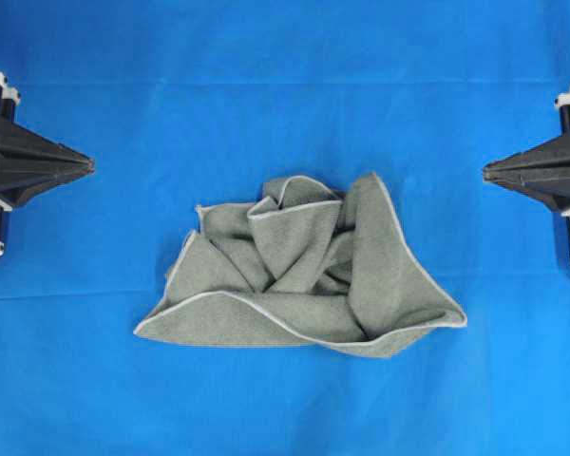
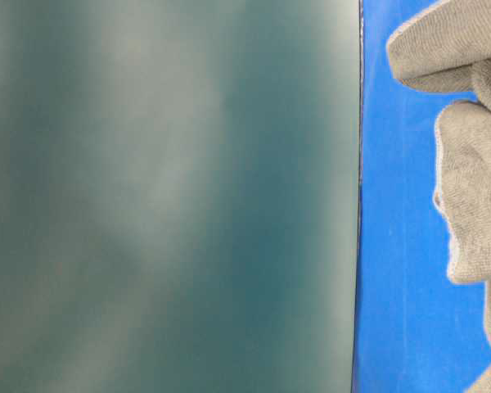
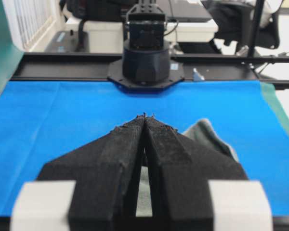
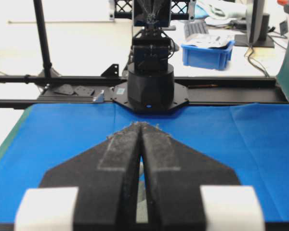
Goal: Fold a large towel.
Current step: 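Move both grippers in and pinch the towel's left and right edges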
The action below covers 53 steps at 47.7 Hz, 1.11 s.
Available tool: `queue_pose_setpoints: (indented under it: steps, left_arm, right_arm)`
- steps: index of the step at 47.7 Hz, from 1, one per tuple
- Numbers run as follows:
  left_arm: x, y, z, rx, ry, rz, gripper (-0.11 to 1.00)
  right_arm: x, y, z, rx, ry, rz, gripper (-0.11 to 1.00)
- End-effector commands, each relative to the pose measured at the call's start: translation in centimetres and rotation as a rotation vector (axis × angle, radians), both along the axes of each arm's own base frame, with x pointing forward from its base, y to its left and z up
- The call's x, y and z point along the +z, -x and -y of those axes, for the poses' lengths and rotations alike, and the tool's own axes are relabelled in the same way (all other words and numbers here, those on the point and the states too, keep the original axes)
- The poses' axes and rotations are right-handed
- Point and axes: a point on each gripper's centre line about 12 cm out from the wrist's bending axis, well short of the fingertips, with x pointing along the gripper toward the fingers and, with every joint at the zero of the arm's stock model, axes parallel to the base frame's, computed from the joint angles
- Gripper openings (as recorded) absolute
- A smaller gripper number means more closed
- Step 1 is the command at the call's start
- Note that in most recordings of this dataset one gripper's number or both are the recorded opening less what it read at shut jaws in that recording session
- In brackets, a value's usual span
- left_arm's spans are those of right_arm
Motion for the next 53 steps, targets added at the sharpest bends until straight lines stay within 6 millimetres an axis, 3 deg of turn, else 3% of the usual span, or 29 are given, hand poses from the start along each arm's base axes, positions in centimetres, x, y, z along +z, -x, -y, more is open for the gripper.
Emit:
queue_pose_setpoints:
  steps: [1,9,19,32,35,42,45,48,53]
  left_arm:
    - [0.6,-0.7,0.9,-0.044,0.036,-0.015,0.01]
    - [0.0,-0.9,2.6,-0.123,0.035,-0.097,0.01]
    - [-2.3,-0.9,5.2,-0.242,0.033,-0.257,0.01]
    - [-6.7,-2.9,7.1,-0.259,0.175,-0.481,0.03]
    - [-7.9,-3.5,7.6,-0.259,0.193,-0.539,0.14]
    - [-11.0,-5.1,8.9,-0.251,0.194,-0.681,0.59]
    - [-12.4,-5.8,9.0,-0.234,0.192,-0.735,0.75]
    - [-13.6,-6.5,9.0,-0.217,0.193,-0.780,0.86]
    - [-15.5,-7.6,9.2,-0.195,0.187,-0.847,0.86]
  right_arm:
    - [0.9,-0.2,-0.4,0.020,-0.012,0.017,0.01]
    - [1.1,-0.9,-2.2,0.106,-0.020,-0.172,0.01]
    - [0.6,-1.3,-5.3,0.230,-0.084,-0.371,0.01]
    - [-3.7,-2.9,-7.0,0.223,-0.240,-0.604,0.02]
    - [-4.7,-3.2,-7.7,0.225,-0.270,-0.657,0.07]
    - [-7.0,-3.8,-9.9,0.237,-0.328,-0.789,0.50]
    - [-7.9,-4.2,-10.5,0.216,-0.361,-0.849,0.64]
    - [-8.9,-4.5,-10.7,0.177,-0.394,-0.917,0.64]
    - [-10.9,-4.8,-10.8,0.104,-0.404,-1.042,0.62]
